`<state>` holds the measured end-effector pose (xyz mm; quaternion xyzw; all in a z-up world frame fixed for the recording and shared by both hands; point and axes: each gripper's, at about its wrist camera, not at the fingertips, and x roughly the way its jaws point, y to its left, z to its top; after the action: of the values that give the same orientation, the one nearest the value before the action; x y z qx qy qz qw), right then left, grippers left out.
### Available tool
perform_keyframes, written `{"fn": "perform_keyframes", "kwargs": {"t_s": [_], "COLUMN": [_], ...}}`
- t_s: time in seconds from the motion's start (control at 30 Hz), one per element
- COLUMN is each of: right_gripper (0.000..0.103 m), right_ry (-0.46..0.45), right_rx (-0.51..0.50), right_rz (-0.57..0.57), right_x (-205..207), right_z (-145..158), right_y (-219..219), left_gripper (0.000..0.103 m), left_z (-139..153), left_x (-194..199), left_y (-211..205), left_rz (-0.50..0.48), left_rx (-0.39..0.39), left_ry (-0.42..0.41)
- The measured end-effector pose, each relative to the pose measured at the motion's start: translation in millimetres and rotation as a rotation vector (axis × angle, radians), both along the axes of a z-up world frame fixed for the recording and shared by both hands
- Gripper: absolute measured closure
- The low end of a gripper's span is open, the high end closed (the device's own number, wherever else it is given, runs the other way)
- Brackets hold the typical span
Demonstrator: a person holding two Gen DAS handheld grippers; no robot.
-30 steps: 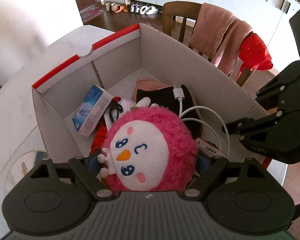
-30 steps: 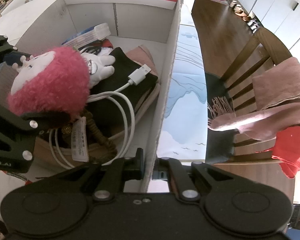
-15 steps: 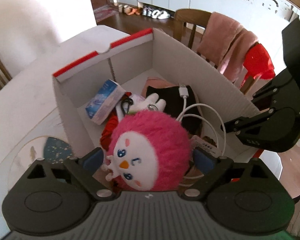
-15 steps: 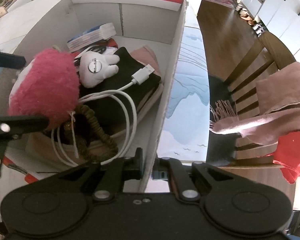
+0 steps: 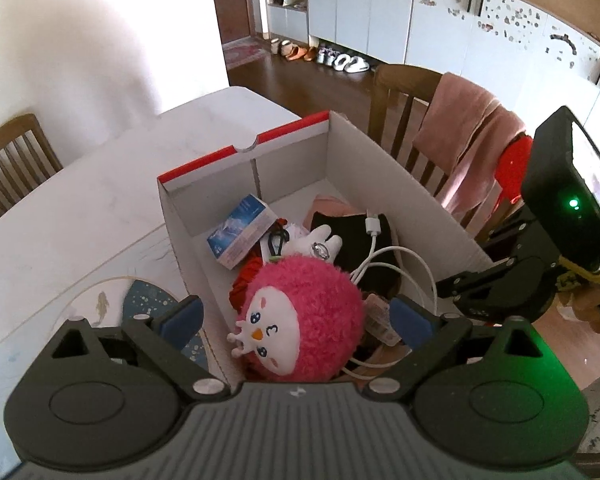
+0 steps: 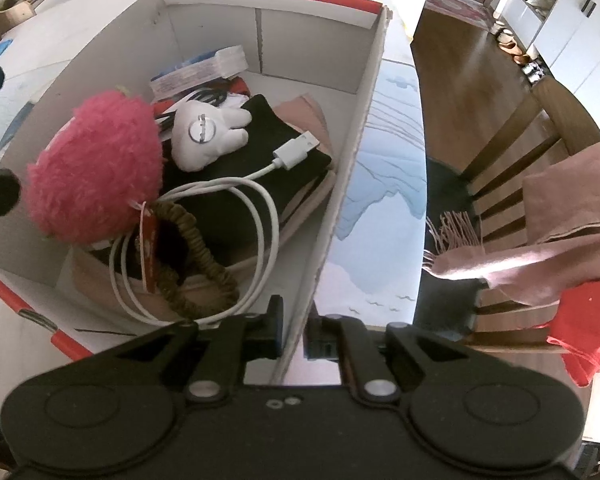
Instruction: Organize objects
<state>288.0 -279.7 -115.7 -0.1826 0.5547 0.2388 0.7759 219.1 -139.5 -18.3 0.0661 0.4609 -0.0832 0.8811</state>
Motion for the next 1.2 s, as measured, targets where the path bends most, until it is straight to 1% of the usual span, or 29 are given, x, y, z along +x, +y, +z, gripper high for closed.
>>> {"fn": "perform_keyframes", "kwargs": {"t_s": [0.17, 0.33, 0.43, 0.57, 0.67, 0.73, 0.8, 0.97, 1.07, 1.1, 1.13, 1.17, 1.2], "right_gripper": [0.095, 0.095, 0.095, 0.095, 0.091, 0.091, 0.09, 0.087, 0.086, 0.085, 0.082, 0.078, 0.071], "right_ry": [-0.007, -0.029, -0.05, -0.078, -0.101, -0.106, -0.111, -0.136, -0.166, -0.177, -0.188, -0.201, -0.217], "right_rx": [0.021, 0.05, 0.072, 0.102, 0.122, 0.139, 0.161, 0.228, 0.271, 0.284, 0.3, 0.315, 0.326], "right_rz": [-0.008, -0.037, -0.064, -0.108, -0.146, -0.176, -0.197, -0.222, -0.229, -0.232, -0.234, -0.233, -0.233], "right_x": [-3, -11, -18, -31, -40, -46, -54, -81, -101, -108, -114, -120, -127], "right_z": [9, 28, 40, 53, 59, 63, 68, 82, 91, 94, 96, 99, 102], "right_y": [-7, -20, -27, -31, -32, -34, -35, -37, -35, -34, -33, -31, -30], "left_gripper": [0.003, 0.003, 0.003, 0.003, 0.003, 0.003, 0.003, 0.003, 0.003, 0.003, 0.003, 0.003, 0.003], "left_z": [10, 22, 27, 29, 27, 26, 25, 27, 28, 29, 29, 30, 31], "left_x": [-8, -17, -23, -32, -42, -49, -58, -78, -90, -94, -98, -101, -104], "left_y": [-3, 2, 5, 10, 16, 20, 25, 36, 42, 44, 46, 47, 49], "left_rz": [-0.004, 0.004, -0.009, -0.027, -0.02, -0.016, -0.009, 0.005, 0.008, 0.013, 0.021, 0.026, 0.029], "left_rx": [-0.001, -0.034, -0.049, -0.054, -0.066, -0.068, -0.067, -0.103, -0.116, -0.122, -0.123, -0.122, -0.123], "left_ry": [-0.021, -0.059, -0.078, -0.094, -0.101, -0.105, -0.11, -0.119, -0.135, -0.142, -0.15, -0.158, -0.166]}}
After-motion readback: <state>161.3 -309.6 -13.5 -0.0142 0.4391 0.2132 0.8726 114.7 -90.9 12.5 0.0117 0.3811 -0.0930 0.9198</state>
